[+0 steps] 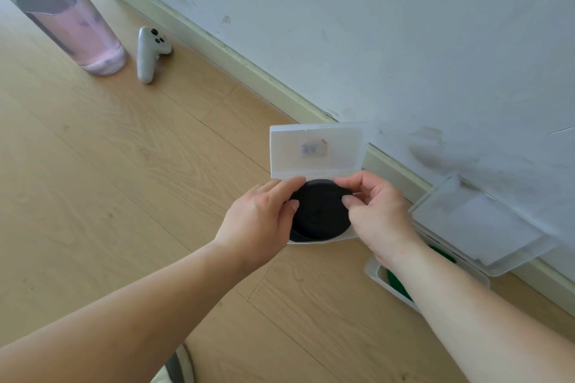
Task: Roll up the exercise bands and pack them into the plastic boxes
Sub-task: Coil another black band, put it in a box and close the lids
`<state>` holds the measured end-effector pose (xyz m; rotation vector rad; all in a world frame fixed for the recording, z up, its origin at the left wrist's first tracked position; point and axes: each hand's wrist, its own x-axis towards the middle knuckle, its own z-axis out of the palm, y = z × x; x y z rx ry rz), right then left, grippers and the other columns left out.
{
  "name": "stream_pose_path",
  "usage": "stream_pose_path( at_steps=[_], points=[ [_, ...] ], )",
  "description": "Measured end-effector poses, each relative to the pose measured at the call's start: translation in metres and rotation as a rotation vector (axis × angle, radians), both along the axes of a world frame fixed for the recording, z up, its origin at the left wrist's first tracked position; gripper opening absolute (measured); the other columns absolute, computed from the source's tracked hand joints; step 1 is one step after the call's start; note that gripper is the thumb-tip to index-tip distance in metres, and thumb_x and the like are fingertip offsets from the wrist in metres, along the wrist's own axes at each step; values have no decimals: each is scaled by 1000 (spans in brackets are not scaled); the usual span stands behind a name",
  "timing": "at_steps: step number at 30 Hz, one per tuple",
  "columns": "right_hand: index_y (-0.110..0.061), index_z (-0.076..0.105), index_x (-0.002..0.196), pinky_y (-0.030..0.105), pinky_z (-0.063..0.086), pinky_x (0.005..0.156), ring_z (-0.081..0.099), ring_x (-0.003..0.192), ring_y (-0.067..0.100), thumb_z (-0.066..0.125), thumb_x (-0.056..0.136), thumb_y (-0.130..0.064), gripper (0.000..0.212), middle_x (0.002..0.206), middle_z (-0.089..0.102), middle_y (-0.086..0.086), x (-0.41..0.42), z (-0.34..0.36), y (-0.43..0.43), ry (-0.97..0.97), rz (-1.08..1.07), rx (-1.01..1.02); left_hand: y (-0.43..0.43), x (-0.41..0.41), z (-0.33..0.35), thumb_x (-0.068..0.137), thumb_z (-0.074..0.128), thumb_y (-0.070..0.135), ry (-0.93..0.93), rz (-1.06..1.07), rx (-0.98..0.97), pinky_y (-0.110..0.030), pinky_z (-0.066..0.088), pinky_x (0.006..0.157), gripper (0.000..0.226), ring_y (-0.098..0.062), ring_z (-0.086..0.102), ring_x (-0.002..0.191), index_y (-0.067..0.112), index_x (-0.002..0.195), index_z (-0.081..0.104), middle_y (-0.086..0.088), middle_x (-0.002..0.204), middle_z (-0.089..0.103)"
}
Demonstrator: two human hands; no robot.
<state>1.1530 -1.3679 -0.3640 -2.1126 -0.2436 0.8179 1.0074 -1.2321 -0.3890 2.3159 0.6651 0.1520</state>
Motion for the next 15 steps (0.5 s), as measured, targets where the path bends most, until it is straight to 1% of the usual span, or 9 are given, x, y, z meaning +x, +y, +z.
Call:
stream_pose_path(
  at_steps=[2,4,5,6,7,8,11,13,15],
  points=[
    [-31,71,107,32,56,87,67,101,18,59,97,-2,33,105,72,-8,-1,-2,-2,-39,30,-52,-1,1,-3,100,47,26,-2,-20,31,-41,57,81,33,-20,63,103,32,130,60,14,109,71],
    [-27,67,115,32,54,87,65,99,17,62,97,-13,24,107,69,-9,1,-3,-3,-146,123,-137,-2,4,-3,101,48,25,29,-20,37,-41,57,80,32,-19,61,105,31,129,63,13,105,72],
    [-25,67,114,32,54,84,64,95,17,64,98,-17,18,104,69,-8,1,-3,-2,-185,154,-172,-3,6,-2,101,51,23,54,-16,25,-41,57,81,32,-19,60,109,31,130,63,14,106,72],
    [-22,67,109,31,53,78,64,91,18,65,98,-19,11,99,68,-6,1,-3,-2,-198,156,-191,-4,9,0,102,52,23,85,-12,5,-41,56,83,33,-18,57,113,30,133,61,14,108,71],
    [-20,67,103,30,52,72,63,86,19,64,99,-18,5,93,68,-4,1,-4,-1,-183,141,-200,-6,11,1,103,52,24,123,-10,-8,-40,55,85,34,-17,54,117,30,136,58,14,111,71],
    [-20,66,99,29,50,69,63,83,19,63,99,-16,5,90,67,-2,1,-5,-2,-166,129,-214,-8,14,2,103,51,26,155,-11,-9,-39,53,87,35,-16,51,119,29,138,56,14,114,69],
    [-22,66,96,31,51,71,63,82,17,64,97,-13,9,89,67,-2,5,-3,-6,-120,132,-236,-13,19,2,104,49,32,214,0,-39,-32,47,92,31,-15,45,118,30,133,56,15,119,63],
    [-22,66,95,32,53,75,65,85,15,65,97,-15,8,92,69,-3,8,0,-9,-98,152,-223,-15,22,3,105,45,31,214,32,-92,-32,44,95,25,-15,44,116,30,127,57,16,119,63],
    [-22,66,96,36,56,80,66,87,17,65,98,-18,5,93,69,-4,9,4,-10,-120,229,-252,-17,25,5,106,41,29,211,45,-122,-34,43,96,21,-15,43,114,30,118,58,16,112,63]
  ],
)
